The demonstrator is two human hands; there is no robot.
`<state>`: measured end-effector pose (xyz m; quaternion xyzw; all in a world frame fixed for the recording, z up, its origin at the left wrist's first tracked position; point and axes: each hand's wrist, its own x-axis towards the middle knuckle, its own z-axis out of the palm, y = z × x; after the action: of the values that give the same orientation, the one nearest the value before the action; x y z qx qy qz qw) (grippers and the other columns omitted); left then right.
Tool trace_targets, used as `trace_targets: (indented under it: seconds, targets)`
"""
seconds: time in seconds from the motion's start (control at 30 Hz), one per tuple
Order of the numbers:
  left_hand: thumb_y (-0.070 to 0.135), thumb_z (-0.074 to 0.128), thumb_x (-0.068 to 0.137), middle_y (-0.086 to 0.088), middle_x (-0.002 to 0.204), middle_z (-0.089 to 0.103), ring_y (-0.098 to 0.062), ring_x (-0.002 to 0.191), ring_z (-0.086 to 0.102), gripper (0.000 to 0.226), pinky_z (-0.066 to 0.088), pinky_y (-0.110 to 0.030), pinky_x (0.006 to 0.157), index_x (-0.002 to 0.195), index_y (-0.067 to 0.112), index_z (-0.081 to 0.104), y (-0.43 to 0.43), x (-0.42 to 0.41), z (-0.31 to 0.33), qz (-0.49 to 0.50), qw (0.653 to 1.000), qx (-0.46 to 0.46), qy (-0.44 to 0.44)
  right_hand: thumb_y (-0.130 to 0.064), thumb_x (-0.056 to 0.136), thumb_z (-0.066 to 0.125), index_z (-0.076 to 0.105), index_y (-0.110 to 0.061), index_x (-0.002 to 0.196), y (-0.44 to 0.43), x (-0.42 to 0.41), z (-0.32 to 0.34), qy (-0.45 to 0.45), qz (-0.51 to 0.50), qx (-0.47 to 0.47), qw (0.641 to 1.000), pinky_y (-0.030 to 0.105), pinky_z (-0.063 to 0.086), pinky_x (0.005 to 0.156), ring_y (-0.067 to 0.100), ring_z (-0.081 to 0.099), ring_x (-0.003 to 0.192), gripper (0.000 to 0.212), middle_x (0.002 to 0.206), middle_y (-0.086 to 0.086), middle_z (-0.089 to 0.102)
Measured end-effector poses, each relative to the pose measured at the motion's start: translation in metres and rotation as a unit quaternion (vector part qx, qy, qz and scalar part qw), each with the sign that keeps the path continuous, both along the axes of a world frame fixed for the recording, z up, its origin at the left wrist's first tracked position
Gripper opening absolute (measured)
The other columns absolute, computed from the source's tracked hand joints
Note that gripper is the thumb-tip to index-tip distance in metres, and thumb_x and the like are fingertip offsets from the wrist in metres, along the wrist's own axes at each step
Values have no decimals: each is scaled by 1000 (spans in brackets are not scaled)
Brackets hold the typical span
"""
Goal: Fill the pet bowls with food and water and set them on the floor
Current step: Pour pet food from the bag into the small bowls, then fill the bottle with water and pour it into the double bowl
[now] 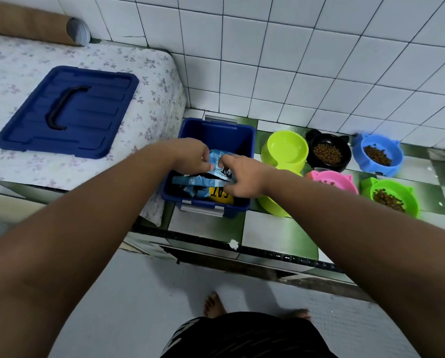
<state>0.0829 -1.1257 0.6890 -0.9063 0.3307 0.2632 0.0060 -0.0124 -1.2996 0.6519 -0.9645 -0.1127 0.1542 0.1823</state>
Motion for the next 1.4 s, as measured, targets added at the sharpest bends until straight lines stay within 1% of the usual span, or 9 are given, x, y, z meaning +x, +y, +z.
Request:
trace_targets:
  seconds: [0.1, 0.17, 0.37, 0.5, 0.63, 0.73, 1.03, 1.17, 1.4]
  targets:
    - [44, 50, 104, -2, 127, 64, -20, 108, 58, 38, 48, -38, 93, 133, 21, 61, -4, -5, -12, 10, 999, -43, -12, -39, 87, 60, 44, -15, 137, 0, 0, 1, -18, -18, 36, 999, 34, 46, 93, 24, 54, 112, 59, 129, 8, 54]
    - [40, 49, 106, -3, 123, 66, -20, 103, 59, 36, 48, -37, 91, 131, 19, 64, -7, -11, -20, -6, 999, -37, 1, -37, 88, 59, 46, -15, 139, 1, -1, 0, -16, -32, 57, 998, 30, 44, 90, 21, 53, 112, 57, 133, 8, 53]
    - [32, 51, 102, -7, 114, 58, -23, 95, 58, 20, 49, -41, 86, 112, 17, 60, -19, -20, -24, 25, 990, -136, -39, -27, 86, 61, 58, -17, 106, -3, -3, 3, -95, -132, 175, 971, 30, 44, 75, 18, 55, 87, 23, 102, 1, 60]
    - [46, 46, 90, 0, 114, 62, -19, 102, 60, 40, 52, -46, 93, 122, 28, 62, -43, -35, -23, 55, 968, -241, -28, -19, 84, 58, 56, -11, 96, -18, -10, 4, -164, -220, 238, 932, 34, 47, 70, 22, 56, 78, 15, 90, 4, 62]
    - [31, 56, 97, -5, 125, 62, -22, 115, 59, 39, 48, -43, 102, 135, 22, 60, -75, -50, -19, 78, 952, -295, -18, -22, 83, 57, 57, -9, 93, -46, -22, 1, -183, -270, 270, 906, 43, 52, 77, 26, 60, 83, 16, 89, 5, 65]
    - [25, 60, 99, -8, 138, 57, -23, 126, 55, 45, 43, -40, 110, 142, 15, 55, -95, -58, -19, 91, 947, -306, -25, -22, 84, 58, 57, -8, 91, -67, -36, -1, -192, -291, 271, 897, 45, 52, 78, 26, 60, 83, 15, 87, 7, 64]
    - [26, 64, 98, -8, 133, 60, -22, 125, 55, 43, 43, -36, 106, 139, 15, 58, -141, -77, -19, 68, 944, -320, -48, -26, 88, 61, 58, -10, 96, -117, -60, 4, -200, -302, 263, 894, 43, 53, 81, 24, 63, 87, 17, 92, 5, 66]
    - [28, 65, 97, -6, 126, 63, -22, 118, 59, 41, 47, -38, 103, 137, 18, 59, -169, -86, -21, 54, 942, -327, -51, -27, 88, 61, 59, -12, 95, -145, -78, 5, -215, -312, 269, 886, 44, 53, 80, 21, 61, 85, 17, 89, 4, 65]
    - [20, 69, 94, -10, 114, 68, -24, 106, 63, 34, 43, -27, 89, 126, 9, 66, -259, -120, -15, 10, 939, -343, -40, -28, 90, 62, 60, -15, 94, -226, -126, 12, -256, -396, 266, 841, 39, 53, 79, 18, 61, 79, 14, 84, 1, 66]
